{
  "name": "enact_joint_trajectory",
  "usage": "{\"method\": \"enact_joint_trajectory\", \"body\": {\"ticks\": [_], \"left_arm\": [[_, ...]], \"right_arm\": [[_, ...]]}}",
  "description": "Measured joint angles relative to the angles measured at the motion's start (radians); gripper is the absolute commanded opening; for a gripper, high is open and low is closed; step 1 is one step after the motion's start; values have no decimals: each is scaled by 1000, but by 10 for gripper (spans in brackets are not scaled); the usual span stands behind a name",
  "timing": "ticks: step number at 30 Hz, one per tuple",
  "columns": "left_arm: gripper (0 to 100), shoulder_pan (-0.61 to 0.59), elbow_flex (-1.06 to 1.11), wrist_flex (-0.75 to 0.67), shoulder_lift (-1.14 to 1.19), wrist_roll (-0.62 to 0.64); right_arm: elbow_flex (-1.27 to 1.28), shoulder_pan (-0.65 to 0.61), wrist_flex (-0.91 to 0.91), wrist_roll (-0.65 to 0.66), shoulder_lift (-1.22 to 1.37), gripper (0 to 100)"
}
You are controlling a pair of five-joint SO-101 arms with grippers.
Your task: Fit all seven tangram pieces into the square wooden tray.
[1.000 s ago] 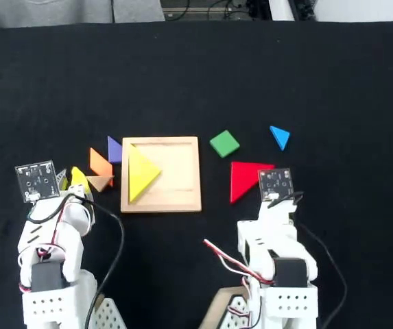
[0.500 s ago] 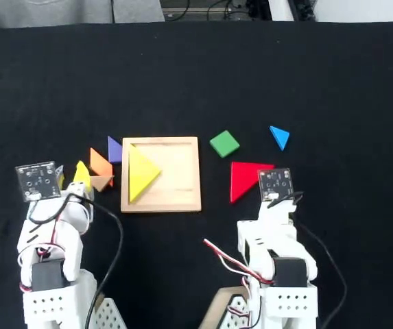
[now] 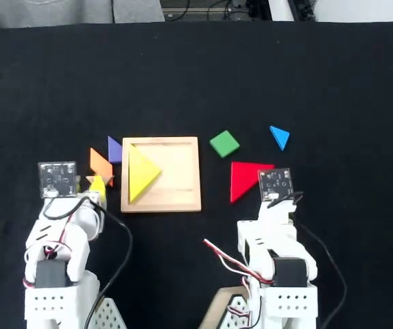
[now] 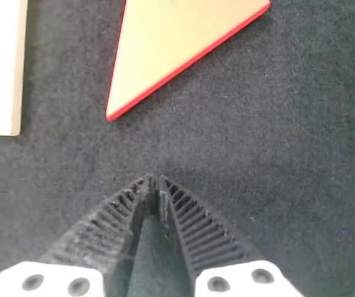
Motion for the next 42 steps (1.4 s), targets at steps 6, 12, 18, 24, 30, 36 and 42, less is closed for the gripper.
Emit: {"method": "enact_joint_trajectory", "body": {"ticks": [6, 12, 18, 24, 30, 36, 42], "left_arm": [[141, 11, -46, -69, 198, 0], [137, 6, -130, -180, 488, 0], [137, -23, -213, -232, 720, 0], [137, -23, -230, -235, 772, 0], [137, -23, -230, -273, 773, 0], [137, -18, -230, -279, 773, 0], [137, -17, -222, -331, 773, 0]], "right_arm": [[0, 0, -150, -2, 0, 15], [0, 0, -295, -2, 0, 15], [0, 0, -443, -5, 0, 15], [0, 0, -480, -5, 0, 15], [0, 0, -410, -5, 0, 13], [-3, 0, -371, -5, 0, 12], [-123, 0, -241, 34, 0, 12]]}}
